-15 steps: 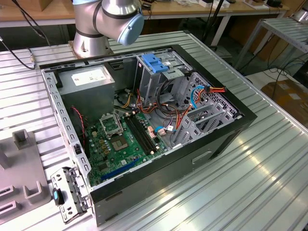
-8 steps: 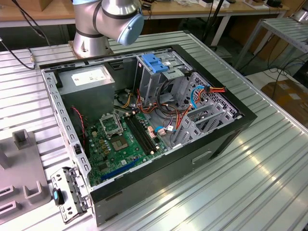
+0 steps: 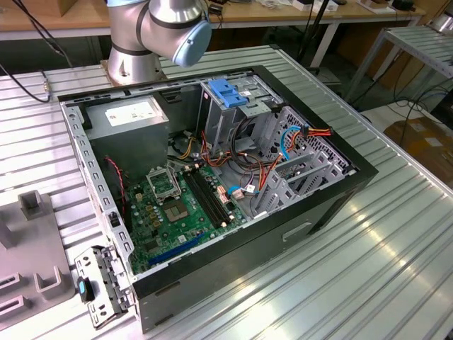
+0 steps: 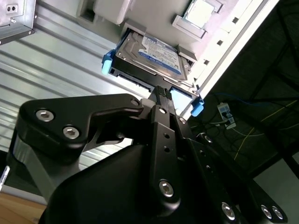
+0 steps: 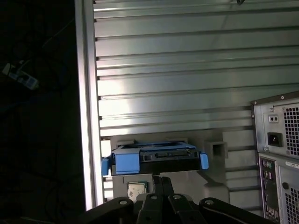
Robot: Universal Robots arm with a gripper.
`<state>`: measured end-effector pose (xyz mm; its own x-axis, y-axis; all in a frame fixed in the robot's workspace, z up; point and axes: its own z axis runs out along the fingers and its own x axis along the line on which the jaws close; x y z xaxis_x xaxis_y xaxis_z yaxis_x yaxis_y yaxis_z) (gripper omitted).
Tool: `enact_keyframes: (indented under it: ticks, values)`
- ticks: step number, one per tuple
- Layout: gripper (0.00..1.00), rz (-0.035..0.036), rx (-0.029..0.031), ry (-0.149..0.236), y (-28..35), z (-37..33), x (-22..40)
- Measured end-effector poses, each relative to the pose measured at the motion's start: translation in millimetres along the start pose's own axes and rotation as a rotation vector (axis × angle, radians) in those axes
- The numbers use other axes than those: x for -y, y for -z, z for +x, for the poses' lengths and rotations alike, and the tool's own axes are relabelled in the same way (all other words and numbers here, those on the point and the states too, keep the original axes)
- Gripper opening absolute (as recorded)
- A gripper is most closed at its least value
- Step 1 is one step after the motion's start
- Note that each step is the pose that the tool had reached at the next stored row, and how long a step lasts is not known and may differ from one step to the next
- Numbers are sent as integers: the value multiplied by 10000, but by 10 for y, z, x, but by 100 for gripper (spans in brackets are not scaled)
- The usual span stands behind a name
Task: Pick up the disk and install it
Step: 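Reach for the disk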
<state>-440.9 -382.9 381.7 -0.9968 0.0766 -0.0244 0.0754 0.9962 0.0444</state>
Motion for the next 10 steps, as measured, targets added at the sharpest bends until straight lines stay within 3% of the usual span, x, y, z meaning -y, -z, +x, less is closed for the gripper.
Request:
enact_keyframes:
  ticks: [10]
  values:
    - [11,0,1,0,2,164,13]
